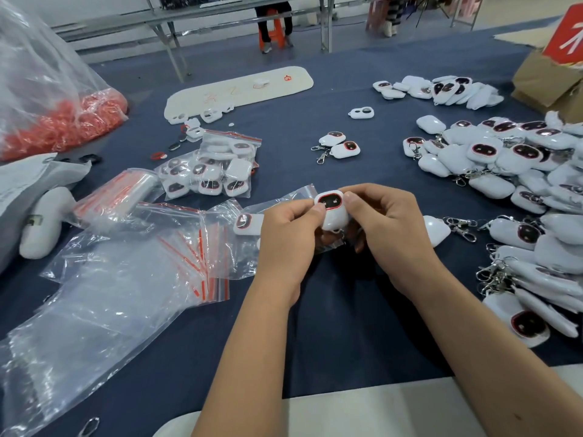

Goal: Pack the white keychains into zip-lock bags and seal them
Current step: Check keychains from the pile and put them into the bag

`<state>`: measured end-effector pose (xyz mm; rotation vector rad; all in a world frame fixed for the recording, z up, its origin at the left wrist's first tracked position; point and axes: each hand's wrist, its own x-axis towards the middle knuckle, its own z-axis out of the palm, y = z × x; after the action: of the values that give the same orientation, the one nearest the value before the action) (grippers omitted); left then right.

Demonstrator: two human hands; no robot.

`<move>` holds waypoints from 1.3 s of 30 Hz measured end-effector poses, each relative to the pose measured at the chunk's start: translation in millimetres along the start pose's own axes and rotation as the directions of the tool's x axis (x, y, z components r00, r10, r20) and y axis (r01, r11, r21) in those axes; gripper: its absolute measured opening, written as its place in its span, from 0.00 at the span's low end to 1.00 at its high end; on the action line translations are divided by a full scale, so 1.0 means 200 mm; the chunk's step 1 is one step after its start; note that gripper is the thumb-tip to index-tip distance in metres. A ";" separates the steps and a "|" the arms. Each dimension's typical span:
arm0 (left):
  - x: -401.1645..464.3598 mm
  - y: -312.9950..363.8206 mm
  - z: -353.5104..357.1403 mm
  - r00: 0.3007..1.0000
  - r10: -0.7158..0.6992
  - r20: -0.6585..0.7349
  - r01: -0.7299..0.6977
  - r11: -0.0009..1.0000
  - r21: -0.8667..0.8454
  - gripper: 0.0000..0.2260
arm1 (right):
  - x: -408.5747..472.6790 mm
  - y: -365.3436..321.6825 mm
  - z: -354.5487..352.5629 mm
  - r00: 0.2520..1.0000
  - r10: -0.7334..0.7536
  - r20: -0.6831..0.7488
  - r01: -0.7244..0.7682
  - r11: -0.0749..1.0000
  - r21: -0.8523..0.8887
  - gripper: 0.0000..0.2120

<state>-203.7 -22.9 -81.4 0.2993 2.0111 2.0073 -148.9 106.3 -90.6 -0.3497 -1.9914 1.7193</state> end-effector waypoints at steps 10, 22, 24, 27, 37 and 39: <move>0.00 0.02 0.00 1.000 -0.007 0.002 0.007 0.997 -0.079 0.12 | 0.00 0.01 0.00 1.000 -0.005 0.014 0.004 0.999 0.042 0.08; 0.02 -0.01 0.01 0.997 0.020 -0.069 -0.024 0.998 -0.060 0.08 | 0.01 0.01 0.00 0.998 0.065 -0.019 -0.065 0.998 0.005 0.04; 0.02 -0.01 0.01 0.995 0.009 -0.095 -0.016 0.997 -0.069 0.06 | 0.03 0.01 -0.01 0.990 0.131 -0.060 -0.131 0.991 0.007 0.06; 0.02 -0.02 0.02 0.994 0.009 -0.111 -0.014 0.999 -0.047 0.06 | 0.05 0.02 -0.01 0.968 0.218 -0.124 -0.209 0.975 0.081 0.08; 0.00 0.00 0.02 0.992 0.025 -0.121 -0.029 0.999 -0.028 0.05 | 0.03 0.01 -0.04 0.992 0.128 0.005 -0.125 0.961 0.248 0.33; 0.00 0.01 0.02 0.993 0.032 -0.117 -0.034 0.999 -0.013 0.04 | 0.01 -0.01 -0.02 0.992 0.025 -0.123 -0.018 0.998 0.059 0.27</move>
<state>-202.0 -19.1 -79.8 0.2179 2.0719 2.1041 -147.8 109.5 -87.6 -0.4477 -1.8527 1.7213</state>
